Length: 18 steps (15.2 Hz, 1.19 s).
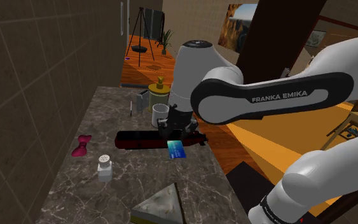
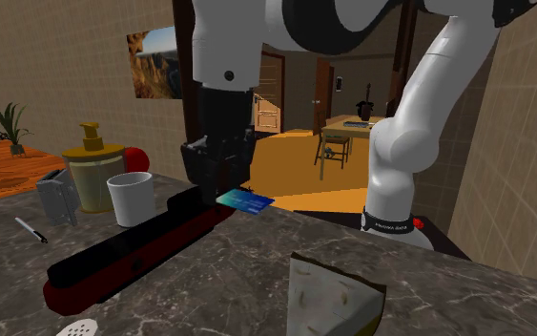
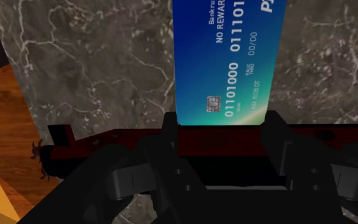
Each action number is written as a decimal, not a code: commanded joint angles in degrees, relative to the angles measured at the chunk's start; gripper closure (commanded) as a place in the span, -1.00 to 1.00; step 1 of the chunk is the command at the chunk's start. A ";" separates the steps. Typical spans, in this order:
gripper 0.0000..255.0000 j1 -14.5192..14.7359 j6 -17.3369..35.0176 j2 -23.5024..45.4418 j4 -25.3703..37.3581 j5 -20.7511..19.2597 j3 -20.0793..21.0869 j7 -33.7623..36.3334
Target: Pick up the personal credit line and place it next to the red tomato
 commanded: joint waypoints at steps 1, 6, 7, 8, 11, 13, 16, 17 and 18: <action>1.00 0.12 -1.63 -0.47 1.18 0.10 -0.34 -0.15; 1.00 0.21 -5.59 -1.46 4.24 0.17 -1.42 -0.79; 1.00 0.20 -6.38 -1.62 4.88 0.16 -1.62 -0.90; 1.00 0.20 -7.16 -1.75 5.54 0.14 -1.81 -1.00; 1.00 -1.09 -7.02 -0.73 6.24 -0.95 -3.51 -3.33; 1.00 -2.42 -6.32 0.60 6.71 -2.08 -4.97 -5.48; 1.00 -4.47 -5.36 3.02 7.91 -3.88 -6.98 -8.49; 1.00 -5.17 -5.06 3.93 8.45 -4.50 -7.60 -9.44; 1.00 -5.84 -4.79 4.89 9.05 -5.13 -8.22 -10.36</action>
